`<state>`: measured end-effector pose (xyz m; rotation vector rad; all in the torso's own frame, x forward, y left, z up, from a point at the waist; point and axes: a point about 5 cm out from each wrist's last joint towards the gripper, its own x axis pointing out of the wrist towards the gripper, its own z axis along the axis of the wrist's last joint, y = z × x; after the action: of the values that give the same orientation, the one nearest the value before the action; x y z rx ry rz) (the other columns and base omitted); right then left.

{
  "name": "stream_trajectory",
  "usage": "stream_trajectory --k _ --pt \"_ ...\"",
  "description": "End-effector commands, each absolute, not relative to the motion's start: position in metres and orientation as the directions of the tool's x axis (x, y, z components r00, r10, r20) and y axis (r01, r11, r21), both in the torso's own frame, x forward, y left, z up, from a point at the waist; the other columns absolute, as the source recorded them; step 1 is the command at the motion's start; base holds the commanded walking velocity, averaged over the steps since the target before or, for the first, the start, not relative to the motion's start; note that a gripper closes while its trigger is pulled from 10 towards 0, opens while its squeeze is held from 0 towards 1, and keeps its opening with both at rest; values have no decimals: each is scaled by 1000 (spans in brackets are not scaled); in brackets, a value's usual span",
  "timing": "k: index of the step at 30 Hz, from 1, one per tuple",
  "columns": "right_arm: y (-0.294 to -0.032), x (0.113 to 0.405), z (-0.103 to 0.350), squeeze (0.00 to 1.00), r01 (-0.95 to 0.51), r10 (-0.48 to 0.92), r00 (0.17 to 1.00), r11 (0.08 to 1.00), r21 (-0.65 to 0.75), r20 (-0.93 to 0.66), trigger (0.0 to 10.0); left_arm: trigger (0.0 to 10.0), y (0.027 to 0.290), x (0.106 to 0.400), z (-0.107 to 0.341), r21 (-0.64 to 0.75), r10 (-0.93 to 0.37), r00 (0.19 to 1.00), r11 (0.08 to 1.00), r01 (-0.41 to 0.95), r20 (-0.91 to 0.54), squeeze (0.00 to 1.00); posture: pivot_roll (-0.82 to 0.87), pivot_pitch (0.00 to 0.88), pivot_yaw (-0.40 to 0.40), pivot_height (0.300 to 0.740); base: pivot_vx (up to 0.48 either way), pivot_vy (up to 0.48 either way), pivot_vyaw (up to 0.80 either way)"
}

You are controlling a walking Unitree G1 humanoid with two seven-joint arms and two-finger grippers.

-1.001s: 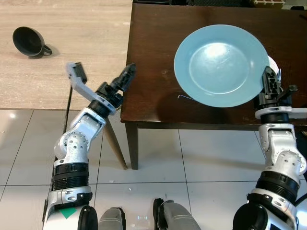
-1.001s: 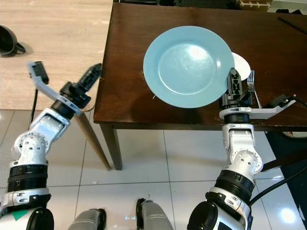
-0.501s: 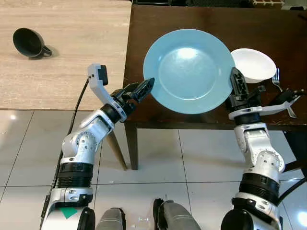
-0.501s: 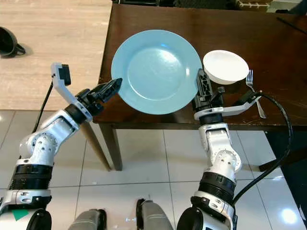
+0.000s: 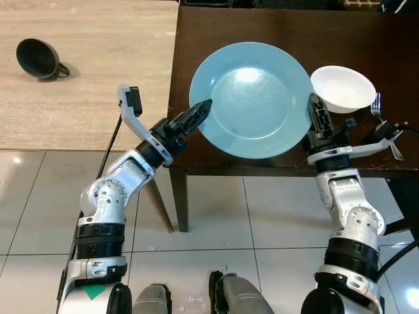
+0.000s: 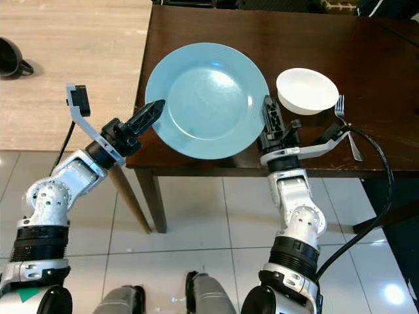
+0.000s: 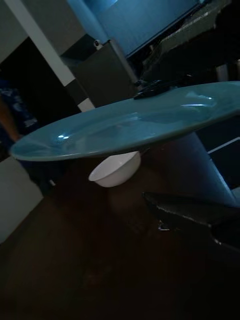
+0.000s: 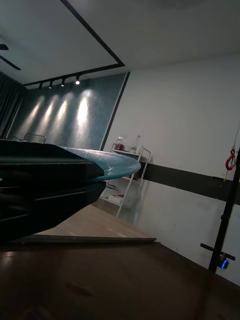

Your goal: Setting the table

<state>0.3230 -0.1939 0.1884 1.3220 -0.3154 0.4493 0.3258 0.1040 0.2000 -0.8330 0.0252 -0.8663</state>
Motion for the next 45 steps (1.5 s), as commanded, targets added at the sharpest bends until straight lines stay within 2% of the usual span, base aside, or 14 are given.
stream_trajectory --k 1,13,25,45 --pt "-192 320 188 0 -490 135 871 171 855 473 0 0 103 322 197 -646 -702 654 365 671 283 0 88 102 17 740 0 0 0" --pt "-179 319 181 0 -476 186 876 180 860 446 0 0 103 322 194 -641 -706 660 387 663 257 0 90 100 18 740 0 0 0" --pt "-183 321 183 0 -470 177 880 196 861 440 0 0 111 327 194 -652 -665 703 420 632 252 0 89 109 18 740 0 0 0" --pt "-184 322 183 0 -466 174 883 213 859 436 0 0 110 327 197 -658 -668 694 400 639 268 0 90 108 22 740 0 0 0"
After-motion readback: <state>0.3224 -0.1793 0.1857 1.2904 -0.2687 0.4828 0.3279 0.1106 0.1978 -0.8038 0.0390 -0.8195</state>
